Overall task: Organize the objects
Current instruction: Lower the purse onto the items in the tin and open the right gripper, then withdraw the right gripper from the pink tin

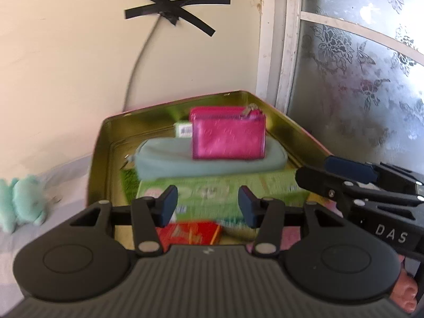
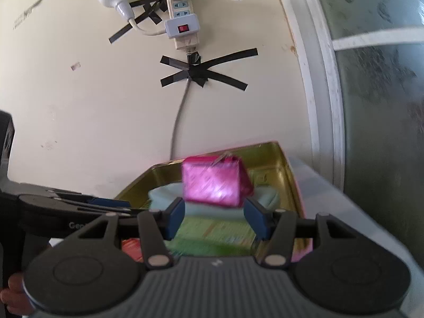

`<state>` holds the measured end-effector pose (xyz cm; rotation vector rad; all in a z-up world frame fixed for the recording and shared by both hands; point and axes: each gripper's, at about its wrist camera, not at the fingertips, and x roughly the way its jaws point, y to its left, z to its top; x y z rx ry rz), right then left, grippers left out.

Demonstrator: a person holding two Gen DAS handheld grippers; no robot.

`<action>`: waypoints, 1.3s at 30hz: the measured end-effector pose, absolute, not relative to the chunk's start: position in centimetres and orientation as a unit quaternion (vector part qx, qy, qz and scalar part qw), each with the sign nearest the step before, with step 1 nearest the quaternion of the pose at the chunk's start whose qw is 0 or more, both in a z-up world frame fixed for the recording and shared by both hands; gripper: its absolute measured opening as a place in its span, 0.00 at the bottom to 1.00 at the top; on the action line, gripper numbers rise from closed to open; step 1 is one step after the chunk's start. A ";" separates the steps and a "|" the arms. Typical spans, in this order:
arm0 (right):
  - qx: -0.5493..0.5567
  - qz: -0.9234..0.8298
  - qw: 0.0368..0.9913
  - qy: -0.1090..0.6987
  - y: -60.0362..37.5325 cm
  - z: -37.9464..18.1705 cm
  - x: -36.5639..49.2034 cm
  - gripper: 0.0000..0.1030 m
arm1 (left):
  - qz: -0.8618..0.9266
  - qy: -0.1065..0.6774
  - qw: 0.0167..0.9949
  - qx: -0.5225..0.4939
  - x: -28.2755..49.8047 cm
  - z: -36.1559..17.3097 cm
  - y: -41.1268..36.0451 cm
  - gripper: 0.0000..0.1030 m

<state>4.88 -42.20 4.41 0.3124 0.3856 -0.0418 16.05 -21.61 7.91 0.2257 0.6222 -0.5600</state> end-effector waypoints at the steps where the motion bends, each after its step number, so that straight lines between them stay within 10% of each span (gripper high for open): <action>1: 0.161 -0.020 0.968 0.192 -41.9 4.2 4.2 0.50 | -0.267 0.300 0.909 0.111 15.6 7.9 -21.3 0.52; 39: 0.072 0.066 0.939 0.329 -21.4 -2.3 5.5 0.55 | -0.044 0.343 0.935 0.084 14.9 0.2 3.2 0.54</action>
